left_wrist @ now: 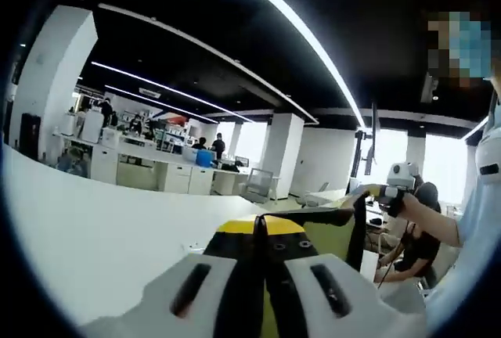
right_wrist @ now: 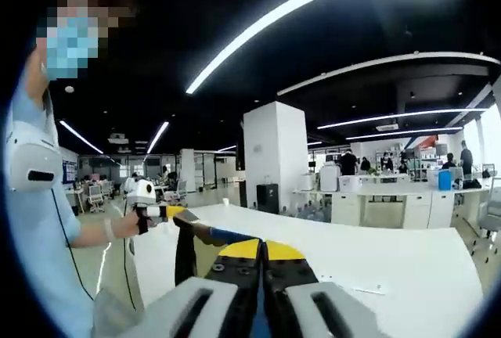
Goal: Fold the garment on the visible template until the final outline fits inside the template.
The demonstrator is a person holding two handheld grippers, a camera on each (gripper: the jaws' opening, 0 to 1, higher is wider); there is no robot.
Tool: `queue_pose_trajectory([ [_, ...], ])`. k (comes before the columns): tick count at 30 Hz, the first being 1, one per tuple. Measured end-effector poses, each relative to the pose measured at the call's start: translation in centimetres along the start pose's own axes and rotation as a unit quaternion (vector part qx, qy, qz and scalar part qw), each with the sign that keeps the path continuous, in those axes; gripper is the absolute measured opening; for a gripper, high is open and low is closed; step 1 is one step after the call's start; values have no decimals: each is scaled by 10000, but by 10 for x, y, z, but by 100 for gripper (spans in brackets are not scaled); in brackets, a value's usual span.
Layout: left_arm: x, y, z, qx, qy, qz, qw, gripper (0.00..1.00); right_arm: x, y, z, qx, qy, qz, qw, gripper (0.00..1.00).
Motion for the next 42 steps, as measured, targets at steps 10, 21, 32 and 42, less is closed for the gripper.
queue_pose_trajectory([
  [10, -89, 75, -92, -971, -552, 315, 9932, 0, 87, 71, -98, -847, 674, -137, 9940, 0],
  [21, -177, 146, -195, -1700, -1012, 775, 9772, 0, 184, 150, -226, -1837, 1442, -438, 9714, 0],
  [32, -233, 176, -256, -2346, -1464, 1512, 9490, 0, 221, 186, -302, -2604, 1413, -713, 9524, 0],
  [42, -247, 182, -262, -2539, -1292, 1587, 9453, 0, 228, 195, -312, -2787, 1259, -661, 9498, 0],
])
Point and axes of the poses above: the point that each gripper's makers call its tool centre point, and the gripper's own axes: y roughly forward along the fingers, x roughly to its right, z roughly out of its top, the point moved 1 cm from there along -y, roughly backward along the fingers
